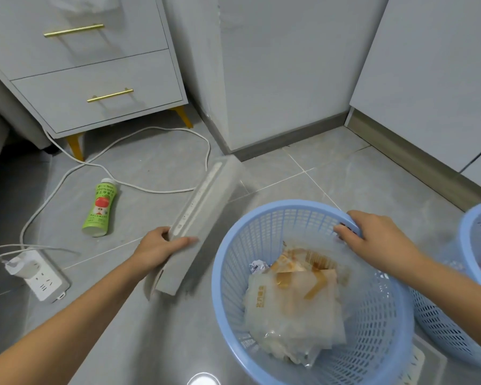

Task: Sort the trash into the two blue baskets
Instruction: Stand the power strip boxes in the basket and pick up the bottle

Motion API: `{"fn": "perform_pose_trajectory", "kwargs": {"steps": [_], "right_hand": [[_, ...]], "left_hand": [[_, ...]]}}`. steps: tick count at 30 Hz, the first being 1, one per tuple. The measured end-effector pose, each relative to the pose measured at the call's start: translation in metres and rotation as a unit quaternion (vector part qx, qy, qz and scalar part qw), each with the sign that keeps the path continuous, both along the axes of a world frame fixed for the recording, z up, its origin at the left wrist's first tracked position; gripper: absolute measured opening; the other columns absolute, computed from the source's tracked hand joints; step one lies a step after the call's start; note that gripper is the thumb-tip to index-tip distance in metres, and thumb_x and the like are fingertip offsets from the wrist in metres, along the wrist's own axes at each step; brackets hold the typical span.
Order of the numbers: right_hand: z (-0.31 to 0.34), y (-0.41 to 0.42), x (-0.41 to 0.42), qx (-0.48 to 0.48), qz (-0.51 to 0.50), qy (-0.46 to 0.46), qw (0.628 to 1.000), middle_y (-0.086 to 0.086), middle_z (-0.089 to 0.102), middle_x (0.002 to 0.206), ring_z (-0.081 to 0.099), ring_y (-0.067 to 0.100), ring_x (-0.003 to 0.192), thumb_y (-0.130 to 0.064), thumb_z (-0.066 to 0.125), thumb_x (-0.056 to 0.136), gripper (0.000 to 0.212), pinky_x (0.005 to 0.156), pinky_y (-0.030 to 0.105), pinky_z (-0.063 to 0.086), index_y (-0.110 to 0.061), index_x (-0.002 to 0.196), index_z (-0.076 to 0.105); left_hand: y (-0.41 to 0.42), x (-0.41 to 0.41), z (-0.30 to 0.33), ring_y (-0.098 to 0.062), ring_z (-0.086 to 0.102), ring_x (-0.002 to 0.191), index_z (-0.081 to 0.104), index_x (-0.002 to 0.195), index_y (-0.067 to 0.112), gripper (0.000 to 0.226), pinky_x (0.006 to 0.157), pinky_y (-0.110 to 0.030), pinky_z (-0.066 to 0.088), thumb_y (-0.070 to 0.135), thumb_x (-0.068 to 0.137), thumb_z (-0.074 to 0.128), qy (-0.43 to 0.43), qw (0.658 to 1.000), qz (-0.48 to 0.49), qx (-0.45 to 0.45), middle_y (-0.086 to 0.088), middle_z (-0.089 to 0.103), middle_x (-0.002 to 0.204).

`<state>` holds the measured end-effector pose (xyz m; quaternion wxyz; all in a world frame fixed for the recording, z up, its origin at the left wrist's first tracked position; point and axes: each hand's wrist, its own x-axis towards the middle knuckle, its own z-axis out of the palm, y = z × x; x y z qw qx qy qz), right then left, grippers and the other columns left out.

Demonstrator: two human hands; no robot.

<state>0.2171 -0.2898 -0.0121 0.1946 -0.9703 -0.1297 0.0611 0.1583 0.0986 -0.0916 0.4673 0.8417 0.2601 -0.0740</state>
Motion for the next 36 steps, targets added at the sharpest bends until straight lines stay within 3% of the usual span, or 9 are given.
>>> {"fn": "perform_pose_trajectory", "kwargs": {"steps": [2,6,9,14,20,25,29,31,36], "right_hand": [[0.000,0.001,0.000,0.001,-0.001,-0.003,1.000,0.000,0.052,0.061,0.049,0.016,0.059,-0.032,0.053,0.091,0.028,0.050,0.025,0.033,-0.018,0.068,0.046],[-0.001,0.004,0.002,0.005,-0.015,-0.013,1.000,0.003,0.051,0.061,0.049,0.026,0.065,-0.031,0.054,0.091,0.030,0.057,0.034,0.032,-0.013,0.068,0.046],[-0.003,0.007,0.005,0.009,-0.030,-0.015,0.999,0.004,0.051,0.063,0.050,0.026,0.066,-0.031,0.053,0.090,0.030,0.057,0.034,0.033,-0.015,0.067,0.045],[-0.006,0.010,0.012,0.012,-0.067,-0.022,0.997,0.003,0.050,0.064,0.051,0.026,0.065,-0.032,0.052,0.091,0.031,0.049,0.028,0.031,-0.015,0.066,0.045],[0.017,0.009,0.017,0.167,-0.083,0.138,0.973,0.002,0.062,0.093,0.059,0.019,0.085,-0.043,0.035,0.097,0.038,0.072,0.028,0.043,-0.016,0.097,0.062],[0.039,0.000,0.025,0.539,-0.098,0.225,0.806,0.002,0.067,0.111,0.066,0.014,0.095,-0.076,0.051,0.065,0.073,0.077,0.029,0.052,-0.019,0.108,0.064],[0.059,0.007,0.023,0.444,0.003,0.107,0.890,-0.009,0.066,0.114,0.061,-0.005,0.104,-0.062,0.061,0.066,0.053,0.088,0.014,0.044,-0.030,0.108,0.062],[0.067,0.021,0.019,0.437,0.053,0.108,0.891,-0.004,0.061,0.123,0.060,0.000,0.108,-0.049,0.073,0.070,0.052,0.091,0.013,0.048,-0.030,0.115,0.055],[0.069,0.065,0.007,0.397,0.119,0.116,0.903,-0.017,0.055,0.125,0.060,0.001,0.108,-0.043,0.081,0.059,0.081,0.089,0.021,0.051,-0.032,0.129,0.042]], "left_hand": [[-0.002,-0.003,0.023,-0.014,0.064,0.064,0.069,0.086,0.012,0.043,0.057,-0.023,0.047,0.048,0.065,0.079,-0.035,0.996,0.021,-0.082,-0.003,0.068,0.070],[-0.015,-0.002,0.080,-0.029,0.068,0.089,0.071,0.094,0.014,0.060,0.089,-0.045,0.049,0.054,0.050,0.074,-0.128,0.976,0.027,-0.173,-0.014,0.073,0.097],[-0.031,0.002,0.129,-0.016,0.067,0.079,0.068,0.092,0.019,0.056,0.076,-0.031,0.054,0.053,0.047,0.070,-0.206,0.964,0.017,-0.168,0.002,0.074,0.083],[-0.037,0.004,0.180,-0.010,0.056,0.094,0.054,0.115,0.029,0.079,0.080,-0.025,0.046,0.059,0.045,0.075,-0.319,0.935,-0.043,0.151,0.009,0.059,0.106],[-0.043,-0.006,0.201,-0.013,0.043,0.104,0.043,0.129,0.018,0.101,0.089,-0.031,0.039,0.054,0.045,0.086,-0.326,0.837,-0.203,0.389,0.003,0.049,0.120],[-0.034,0.008,0.231,-0.032,0.054,0.110,0.050,0.129,0.010,0.102,0.112,-0.059,0.015,0.045,0.040,0.085,-0.296,0.674,-0.350,0.580,-0.010,0.058,0.121],[-0.049,0.025,0.257,-0.030,0.054,0.115,0.056,0.127,0.010,0.095,0.112,-0.064,0.011,0.023,0.037,0.084,-0.324,0.537,-0.445,0.640,-0.011,0.063,0.119],[-0.063,0.031,0.263,-0.029,0.046,0.121,0.054,0.129,0.013,0.096,0.114,-0.063,0.008,0.017,0.037,0.082,-0.331,0.487,-0.493,0.640,-0.008,0.062,0.122],[-0.115,0.039,0.248,-0.031,0.043,0.134,0.052,0.133,0.015,0.068,0.116,-0.058,0.009,0.007,0.066,0.055,-0.396,0.417,-0.555,0.601,-0.006,0.058,0.132]]}}
